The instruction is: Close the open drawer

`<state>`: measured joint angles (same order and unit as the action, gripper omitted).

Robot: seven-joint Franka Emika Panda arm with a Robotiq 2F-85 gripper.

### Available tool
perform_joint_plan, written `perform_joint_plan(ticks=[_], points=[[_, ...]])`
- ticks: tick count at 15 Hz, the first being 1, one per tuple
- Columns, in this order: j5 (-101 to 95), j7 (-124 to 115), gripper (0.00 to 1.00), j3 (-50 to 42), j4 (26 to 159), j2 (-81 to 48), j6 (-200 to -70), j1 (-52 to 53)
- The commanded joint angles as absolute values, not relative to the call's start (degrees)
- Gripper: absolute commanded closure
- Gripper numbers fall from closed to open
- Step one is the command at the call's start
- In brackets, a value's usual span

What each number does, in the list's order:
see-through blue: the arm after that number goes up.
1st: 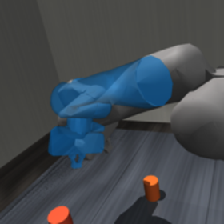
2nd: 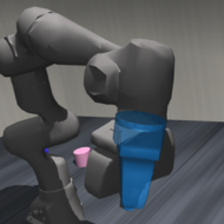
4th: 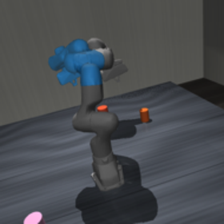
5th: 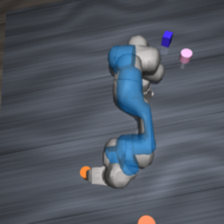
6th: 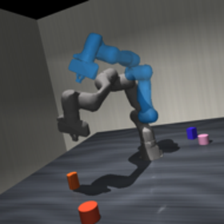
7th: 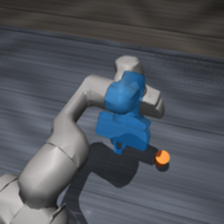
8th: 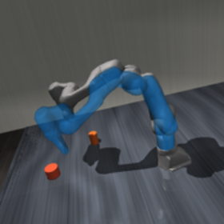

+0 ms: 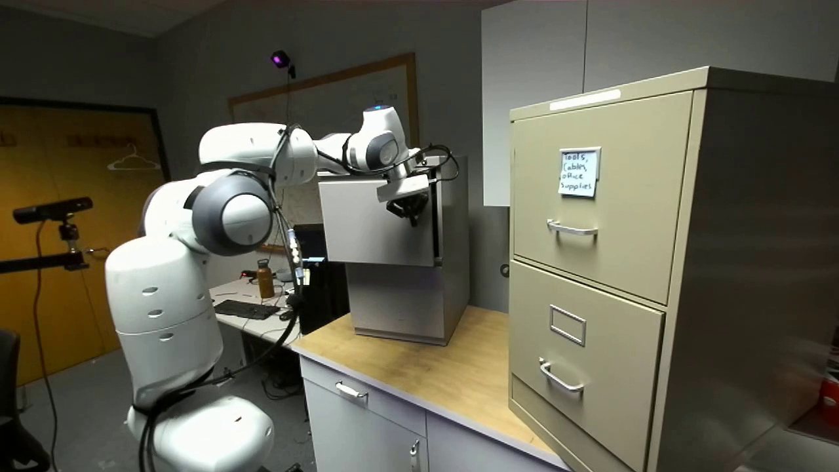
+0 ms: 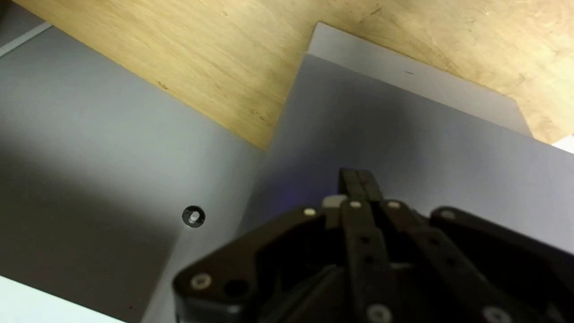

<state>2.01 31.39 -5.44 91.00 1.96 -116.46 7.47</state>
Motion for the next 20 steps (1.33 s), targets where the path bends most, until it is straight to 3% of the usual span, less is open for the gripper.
perform_joint_plan(ticks=[1,20], points=[[2.6,32.2,0.99,-3.1,77.7,-7.7,-112.6,4.5],[3.9,32.3,0.99,1.6,32.9,-38.5,-89.2,1.2]])
